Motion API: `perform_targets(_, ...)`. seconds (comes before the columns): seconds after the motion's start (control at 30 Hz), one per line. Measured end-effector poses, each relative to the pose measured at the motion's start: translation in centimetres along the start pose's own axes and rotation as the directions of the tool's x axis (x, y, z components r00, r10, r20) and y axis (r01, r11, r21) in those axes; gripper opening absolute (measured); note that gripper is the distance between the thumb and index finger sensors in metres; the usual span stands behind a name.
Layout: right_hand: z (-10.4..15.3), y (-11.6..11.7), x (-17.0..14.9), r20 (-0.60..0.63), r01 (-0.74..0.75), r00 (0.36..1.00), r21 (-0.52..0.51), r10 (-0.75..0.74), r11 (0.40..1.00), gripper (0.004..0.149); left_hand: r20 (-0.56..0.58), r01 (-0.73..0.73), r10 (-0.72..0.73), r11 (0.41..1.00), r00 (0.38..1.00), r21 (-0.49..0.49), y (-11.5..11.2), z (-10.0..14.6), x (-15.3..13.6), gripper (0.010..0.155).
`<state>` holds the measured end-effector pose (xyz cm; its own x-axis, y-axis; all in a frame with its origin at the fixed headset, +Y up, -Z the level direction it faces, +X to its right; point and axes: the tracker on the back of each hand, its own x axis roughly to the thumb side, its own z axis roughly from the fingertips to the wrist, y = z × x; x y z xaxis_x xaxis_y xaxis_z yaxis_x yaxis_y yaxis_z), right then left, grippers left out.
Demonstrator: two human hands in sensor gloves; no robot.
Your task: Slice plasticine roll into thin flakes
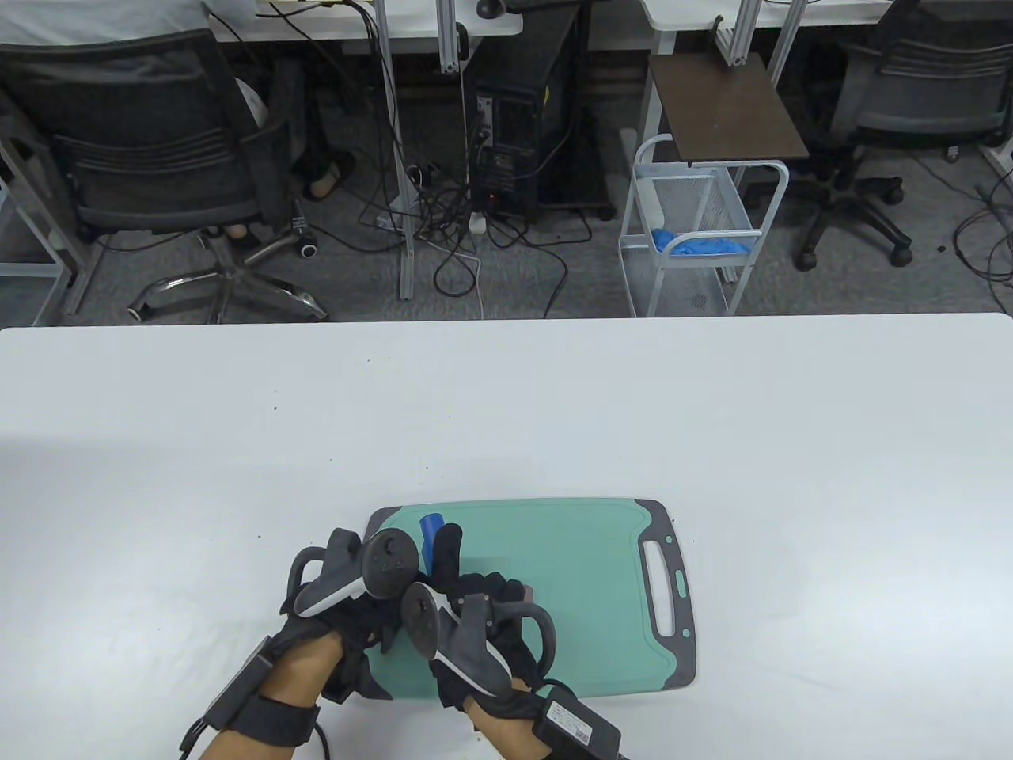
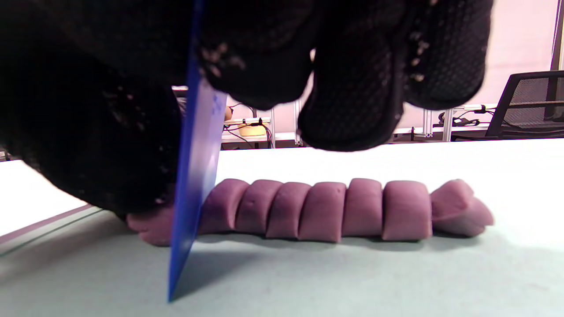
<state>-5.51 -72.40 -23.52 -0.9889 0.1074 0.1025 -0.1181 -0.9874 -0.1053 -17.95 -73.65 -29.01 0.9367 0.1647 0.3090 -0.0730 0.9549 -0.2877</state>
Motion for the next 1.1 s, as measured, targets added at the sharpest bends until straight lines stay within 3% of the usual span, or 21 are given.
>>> perform_targets(0.27,0.2,-0.3,-0.5,0.004,0.042,0.999,-0.001,-0.042,0.999,0.082,-0.005,0.006,-0.006,1.0,1.0,0.0,0.0,0.0,0.0,0.048)
perform_targets(0.63,0.7,-3.3,-2.7,-0.042,0.213,0.976,-0.044,-0.214,0.976,0.082,-0.014,0.017,-0.017,1.0,1.0,0.009,0.0,-0.1,0.0,0.05)
perform_targets(0.87,0.4,-5.0,-6.3,-0.111,0.351,0.926,-0.09,-0.36,0.932,0.083,-0.01,0.006,-0.006,1.0,1.0,0.006,0.0,-0.1,-0.1,0.047)
perform_targets(1.1,-0.6,-5.3,-11.1,-0.191,0.435,0.872,-0.115,-0.45,0.893,0.081,-0.014,-0.009,0.009,1.0,1.0,-0.001,0.0,-0.1,-0.2,0.046)
